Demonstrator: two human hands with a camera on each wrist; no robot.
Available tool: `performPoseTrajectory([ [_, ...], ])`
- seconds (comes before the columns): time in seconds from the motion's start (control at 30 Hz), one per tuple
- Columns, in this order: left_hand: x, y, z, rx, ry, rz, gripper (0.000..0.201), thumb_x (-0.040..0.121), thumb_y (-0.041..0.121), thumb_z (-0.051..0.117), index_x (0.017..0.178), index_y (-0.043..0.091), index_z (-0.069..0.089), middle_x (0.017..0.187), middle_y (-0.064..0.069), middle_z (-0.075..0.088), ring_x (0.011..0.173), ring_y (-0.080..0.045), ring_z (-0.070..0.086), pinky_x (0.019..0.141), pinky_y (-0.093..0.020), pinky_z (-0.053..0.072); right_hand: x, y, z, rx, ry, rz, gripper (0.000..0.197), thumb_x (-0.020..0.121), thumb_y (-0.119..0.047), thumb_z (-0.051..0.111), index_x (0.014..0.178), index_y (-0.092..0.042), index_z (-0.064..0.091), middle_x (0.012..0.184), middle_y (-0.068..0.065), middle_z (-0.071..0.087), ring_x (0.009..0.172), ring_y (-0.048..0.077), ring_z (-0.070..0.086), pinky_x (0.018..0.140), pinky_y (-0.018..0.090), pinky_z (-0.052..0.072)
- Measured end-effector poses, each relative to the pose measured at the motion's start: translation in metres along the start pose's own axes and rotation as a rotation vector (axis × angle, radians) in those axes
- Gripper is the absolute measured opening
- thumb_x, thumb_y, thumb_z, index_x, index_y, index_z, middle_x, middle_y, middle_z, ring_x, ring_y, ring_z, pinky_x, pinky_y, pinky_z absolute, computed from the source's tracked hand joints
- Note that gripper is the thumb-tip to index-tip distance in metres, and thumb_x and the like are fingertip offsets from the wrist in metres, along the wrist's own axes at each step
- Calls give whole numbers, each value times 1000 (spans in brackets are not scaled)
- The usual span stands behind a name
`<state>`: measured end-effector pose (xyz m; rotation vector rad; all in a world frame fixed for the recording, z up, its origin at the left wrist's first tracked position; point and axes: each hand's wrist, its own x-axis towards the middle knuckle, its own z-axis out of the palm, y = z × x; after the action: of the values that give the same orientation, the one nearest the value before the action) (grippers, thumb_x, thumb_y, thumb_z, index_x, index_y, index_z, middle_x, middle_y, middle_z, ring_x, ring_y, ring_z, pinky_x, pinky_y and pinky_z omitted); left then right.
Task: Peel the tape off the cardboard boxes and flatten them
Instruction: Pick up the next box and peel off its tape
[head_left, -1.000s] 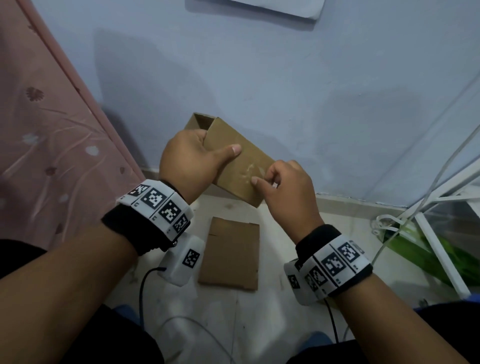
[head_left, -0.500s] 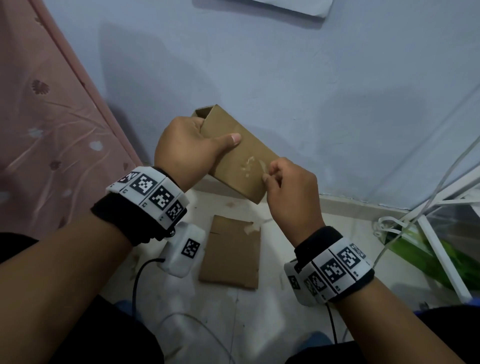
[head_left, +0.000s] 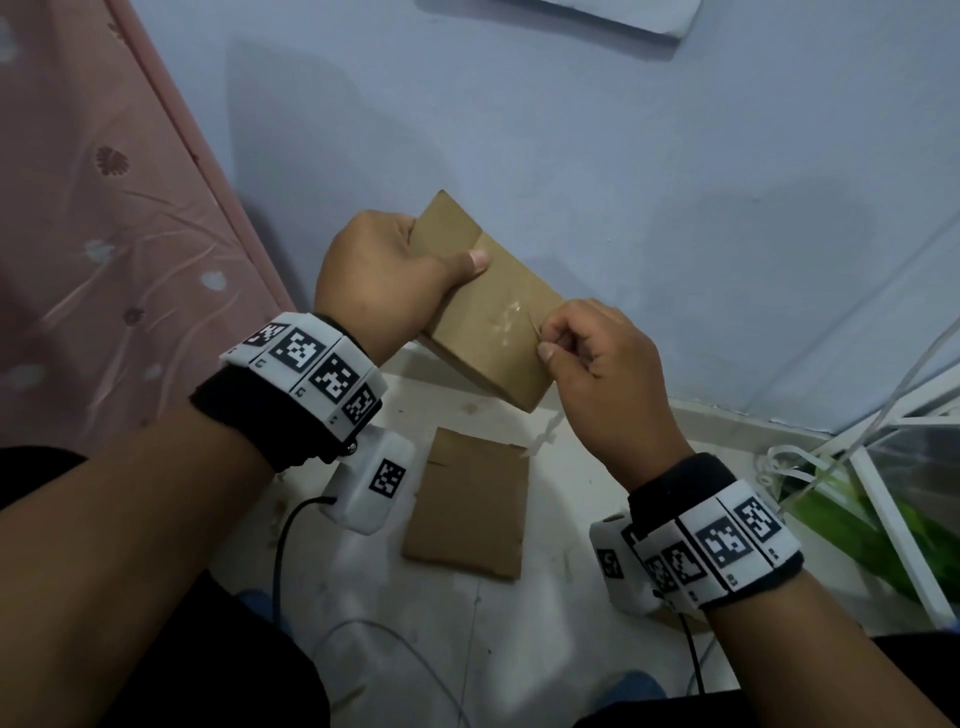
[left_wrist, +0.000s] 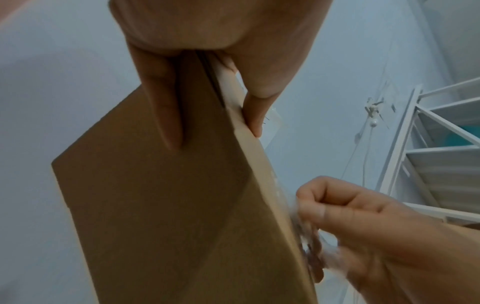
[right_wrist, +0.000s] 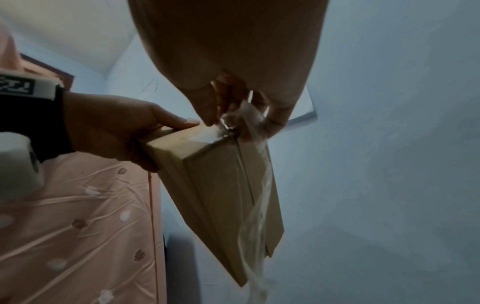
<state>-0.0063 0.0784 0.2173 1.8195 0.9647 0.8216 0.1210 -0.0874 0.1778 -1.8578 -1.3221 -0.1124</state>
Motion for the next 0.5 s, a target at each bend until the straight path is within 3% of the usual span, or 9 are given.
performPoseTrajectory([
  [0.1, -3, 5, 2, 16, -18, 2, 36, 70, 51, 81, 69, 16, 72, 61, 5, 71, 58, -18, 69, 62, -45, 61, 1, -2, 4, -141, 10, 46, 30, 95, -28, 66, 78, -11, 48, 71, -6, 45, 71, 16, 41, 61, 21, 31],
  [0.17, -5, 8, 4, 51, -25, 6, 41, 69, 52, 80, 69, 12, 69, 59, 4, 69, 58, -20, 68, 62, -44, 61, 2, -1, 6, -230, -52, 51, 35, 99, -35, 59, 78, -13, 42, 73, -5, 42, 72, 18, 39, 60, 27, 29],
  [0.27, -7, 6, 7, 137, -34, 10, 52, 66, 56, 77, 72, 6, 66, 63, -6, 68, 62, -28, 68, 62, -49, 59, 3, 1, 6, -338, -229, 57, 33, 107, -35, 44, 81, -16, 38, 74, -7, 37, 72, 20, 39, 65, 33, 27],
  [0.33, -8, 3, 6, 165, -46, -3, 50, 65, 56, 78, 73, 8, 69, 64, -6, 70, 64, -28, 69, 63, -49, 59, 2, 1, 5, -395, -293, 24, 32, 108, -34, 42, 81, -17, 38, 73, -8, 35, 72, 21, 40, 65, 34, 27],
  [0.5, -6, 1, 4, 185, -52, -12, 50, 62, 55, 81, 72, 7, 70, 63, -8, 69, 62, -30, 69, 60, -50, 59, -4, -4, 2, -439, -211, -146, 27, 102, -30, 42, 78, -19, 36, 75, -8, 38, 71, 20, 36, 58, 32, 23],
])
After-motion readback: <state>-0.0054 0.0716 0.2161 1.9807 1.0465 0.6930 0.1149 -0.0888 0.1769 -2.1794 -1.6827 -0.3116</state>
